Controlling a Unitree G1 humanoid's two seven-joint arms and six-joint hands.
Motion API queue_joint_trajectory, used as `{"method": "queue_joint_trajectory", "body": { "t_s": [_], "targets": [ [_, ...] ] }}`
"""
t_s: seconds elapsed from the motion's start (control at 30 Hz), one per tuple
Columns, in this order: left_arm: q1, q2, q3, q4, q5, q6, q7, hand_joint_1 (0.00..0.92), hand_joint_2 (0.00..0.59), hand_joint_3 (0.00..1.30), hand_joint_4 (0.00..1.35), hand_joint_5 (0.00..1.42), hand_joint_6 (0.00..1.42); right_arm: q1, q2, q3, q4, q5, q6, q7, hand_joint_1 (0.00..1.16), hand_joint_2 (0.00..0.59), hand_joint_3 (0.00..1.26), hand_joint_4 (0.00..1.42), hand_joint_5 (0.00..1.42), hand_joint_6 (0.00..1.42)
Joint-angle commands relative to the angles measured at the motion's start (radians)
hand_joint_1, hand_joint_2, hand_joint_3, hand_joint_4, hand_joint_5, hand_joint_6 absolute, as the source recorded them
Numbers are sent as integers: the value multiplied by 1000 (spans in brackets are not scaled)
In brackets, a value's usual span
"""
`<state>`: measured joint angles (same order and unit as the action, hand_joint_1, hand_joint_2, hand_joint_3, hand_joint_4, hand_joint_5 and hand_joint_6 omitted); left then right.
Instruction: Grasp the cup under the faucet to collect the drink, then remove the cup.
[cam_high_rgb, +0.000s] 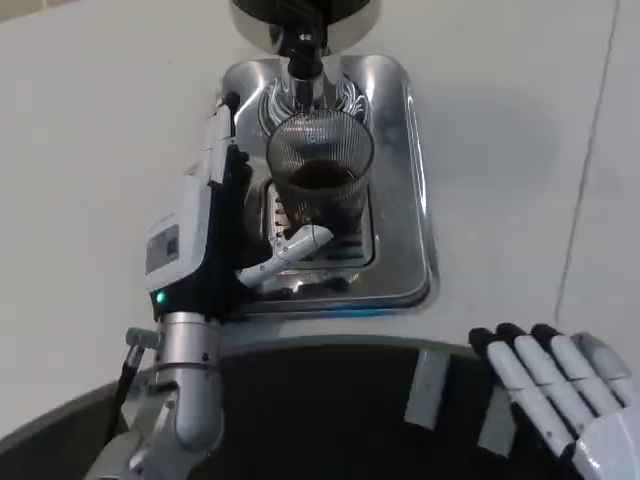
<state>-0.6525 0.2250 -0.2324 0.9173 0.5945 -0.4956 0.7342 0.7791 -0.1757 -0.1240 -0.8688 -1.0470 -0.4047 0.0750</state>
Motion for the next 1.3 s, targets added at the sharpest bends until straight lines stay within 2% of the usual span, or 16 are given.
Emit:
{"method": "queue_joint_trajectory", "body": {
  "t_s": [0.03, 0.47, 0.7, 0.87, 1.0, 1.17, 1.2, 1.3],
  "targets": [
    [4, -13, -26, 6, 4, -37, 4, 243, 18, 37, 38, 336, 308, -32, -26, -14, 18, 34, 29, 31, 398, 438, 0, 0, 0, 0],
    [29, -17, -52, -12, 5, -78, -2, 220, 23, 98, 116, 438, 474, -210, -40, 65, 70, 19, 142, 130, 381, 440, 0, 0, 0, 0],
    [-8, -33, -56, 17, -4, -75, -22, 227, 21, 106, 124, 455, 500, -211, -47, 70, 48, 29, 164, 142, 376, 439, 0, 0, 0, 0],
    [-26, -43, -73, 16, 3, -45, -63, 318, 28, 80, 92, 405, 470, -179, -46, 63, 26, 43, 168, 139, 373, 432, 0, 0, 0, 0],
    [-44, -52, -83, 28, 7, -14, -73, 413, 37, 79, 120, 466, 597, -153, -42, 67, 4, 46, 166, 141, 374, 425, 0, 0, 0, 0],
    [-62, -74, -85, 48, 2, 10, -70, 510, 53, 177, 251, 585, 807, -130, -32, 65, -29, 53, 174, 150, 371, 409, 0, 0, 0, 0],
    [-67, -82, -86, 52, 4, 19, -63, 549, 62, 233, 300, 631, 872, -128, -30, 63, -37, 55, 179, 155, 370, 409, 0, 0, 0, 0],
    [-83, -110, -93, 60, 10, 42, -45, 592, 73, 414, 506, 812, 1084, -121, -26, 58, -54, 57, 189, 164, 370, 408, 0, 0, 0, 0]
  ]
}}
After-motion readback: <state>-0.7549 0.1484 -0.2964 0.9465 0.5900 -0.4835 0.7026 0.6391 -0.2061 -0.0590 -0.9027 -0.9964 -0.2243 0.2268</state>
